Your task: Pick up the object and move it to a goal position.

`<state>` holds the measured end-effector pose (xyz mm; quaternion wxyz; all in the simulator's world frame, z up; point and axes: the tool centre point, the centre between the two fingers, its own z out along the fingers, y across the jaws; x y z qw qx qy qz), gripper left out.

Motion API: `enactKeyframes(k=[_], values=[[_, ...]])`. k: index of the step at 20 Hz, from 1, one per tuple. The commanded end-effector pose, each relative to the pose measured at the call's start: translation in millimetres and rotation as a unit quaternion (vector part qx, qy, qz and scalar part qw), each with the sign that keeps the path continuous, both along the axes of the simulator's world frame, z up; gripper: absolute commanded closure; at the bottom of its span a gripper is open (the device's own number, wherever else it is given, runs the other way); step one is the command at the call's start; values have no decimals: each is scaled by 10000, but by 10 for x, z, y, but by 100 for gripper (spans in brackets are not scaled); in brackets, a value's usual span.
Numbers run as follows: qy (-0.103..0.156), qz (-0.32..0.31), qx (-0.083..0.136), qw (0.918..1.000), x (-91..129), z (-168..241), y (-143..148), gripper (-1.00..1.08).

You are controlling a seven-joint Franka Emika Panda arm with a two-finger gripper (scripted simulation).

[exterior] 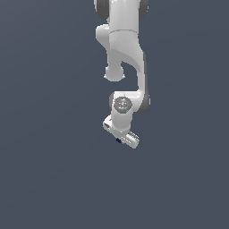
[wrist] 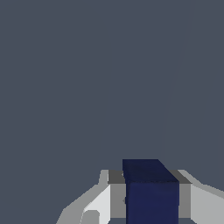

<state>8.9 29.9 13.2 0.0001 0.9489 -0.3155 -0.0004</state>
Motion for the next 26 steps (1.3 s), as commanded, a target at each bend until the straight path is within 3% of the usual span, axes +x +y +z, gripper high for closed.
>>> enactKeyframes(k=[1, 14, 19, 26], values=[[-3, 0, 0, 10000, 3, -1, 0, 108], [-3, 0, 0, 10000, -52, 57, 136, 108], [-3, 0, 0, 10000, -178, 192, 456, 108], [-3, 0, 0, 10000, -429, 474, 1121, 108]])
